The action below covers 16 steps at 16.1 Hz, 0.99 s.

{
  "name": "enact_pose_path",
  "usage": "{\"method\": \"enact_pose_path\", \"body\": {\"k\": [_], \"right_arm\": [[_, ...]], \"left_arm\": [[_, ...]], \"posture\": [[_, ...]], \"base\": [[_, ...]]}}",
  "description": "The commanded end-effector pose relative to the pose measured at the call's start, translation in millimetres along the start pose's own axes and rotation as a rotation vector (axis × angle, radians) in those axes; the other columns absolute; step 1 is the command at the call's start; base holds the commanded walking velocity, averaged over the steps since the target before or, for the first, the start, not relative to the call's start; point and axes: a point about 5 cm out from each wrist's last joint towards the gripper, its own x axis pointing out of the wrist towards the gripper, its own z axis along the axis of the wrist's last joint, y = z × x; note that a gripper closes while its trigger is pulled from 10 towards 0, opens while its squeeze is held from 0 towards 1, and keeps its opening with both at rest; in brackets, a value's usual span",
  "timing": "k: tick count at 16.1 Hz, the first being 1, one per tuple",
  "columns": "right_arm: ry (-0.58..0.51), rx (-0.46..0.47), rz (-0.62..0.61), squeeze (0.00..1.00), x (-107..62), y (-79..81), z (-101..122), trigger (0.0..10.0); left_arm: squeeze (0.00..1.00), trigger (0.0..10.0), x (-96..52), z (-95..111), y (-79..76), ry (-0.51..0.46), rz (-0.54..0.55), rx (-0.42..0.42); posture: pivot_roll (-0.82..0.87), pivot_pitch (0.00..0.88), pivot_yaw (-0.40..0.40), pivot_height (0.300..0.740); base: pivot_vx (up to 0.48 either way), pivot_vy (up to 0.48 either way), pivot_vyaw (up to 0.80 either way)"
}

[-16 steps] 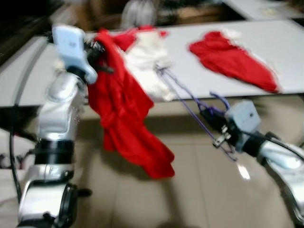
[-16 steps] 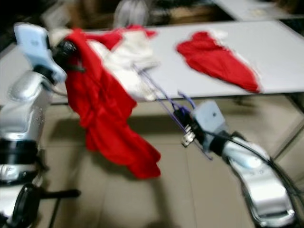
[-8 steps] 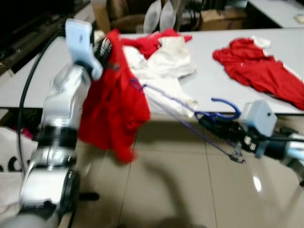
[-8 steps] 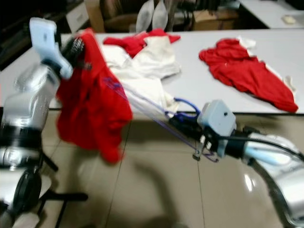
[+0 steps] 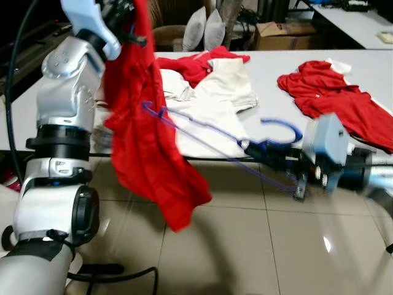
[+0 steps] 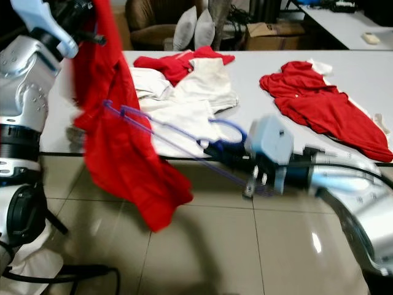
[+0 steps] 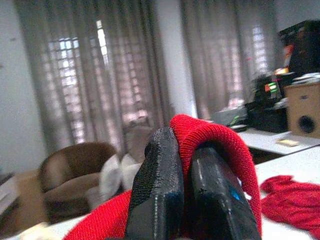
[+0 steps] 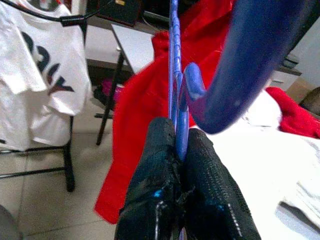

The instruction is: Hang hanger

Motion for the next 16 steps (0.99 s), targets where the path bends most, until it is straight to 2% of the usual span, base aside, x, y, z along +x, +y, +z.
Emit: {"method": "enact_pose_path", "body": {"k": [1, 3, 4, 6, 10, 12, 16], "right_arm": [[0.024, -0.022, -0.002, 0.0, 7.3, -5.0, -3.4, 10.0], [0.028, -0.031, -0.021, 0.0, 17.4, -12.4, -3.3, 10.0], [0.05, -0.041, -0.008, 0.0, 24.5, -15.3, -6.0, 10.0], [0.072, -0.046, -0.005, 0.0, 28.9, -18.0, -9.0, 10.0], [0.092, -0.043, 0.006, 0.0, 45.1, -20.8, -13.6, 10.0], [0.091, -0.053, 0.002, 0.0, 50.4, -23.6, -12.9, 10.0], [0.103, -0.08, 0.028, 0.0, 54.5, -28.4, -10.8, 10.0]], "left_arm": [[0.0, 10.0, 6.9, 17.5, -10.3, -0.058, -0.061, 0.005], [0.0, 10.0, 4.7, 15.3, -16.5, -0.056, -0.1, -0.01], [0.0, 10.0, -1.4, 8.6, -24.1, -0.039, -0.132, -0.026], [0.0, 10.0, -5.7, 4.1, -27.9, -0.027, -0.136, -0.044], [0.0, 10.0, -28.0, -12.6, -42.8, 0.029, -0.155, -0.073], [0.0, 10.0, -36.6, -12.7, -46.5, 0.031, -0.162, -0.086], [0.0, 10.0, -37.5, 0.9, -53.4, -0.01, -0.204, -0.118]], "posture": [[-0.2, 0.0, 0.084, 0.74], [-0.2, 0.0, 0.086, 0.74], [-0.21, 0.0, 0.082, 0.74], [-0.21, 0.0, 0.076, 0.74], [-0.2, 0.0, 0.038, 0.74], [-0.19, 0.0, 0.015, 0.74], [-0.19, 0.0, 0.003, 0.74]], "base": [[0.334, 0.0, 0.0], [0.334, 0.0, 0.0], [0.337, 0.0, 0.0], [0.336, 0.0, 0.0], [0.337, 0.0, 0.0], [0.336, 0.0, 0.0], [0.332, 0.0, 0.0]]}}
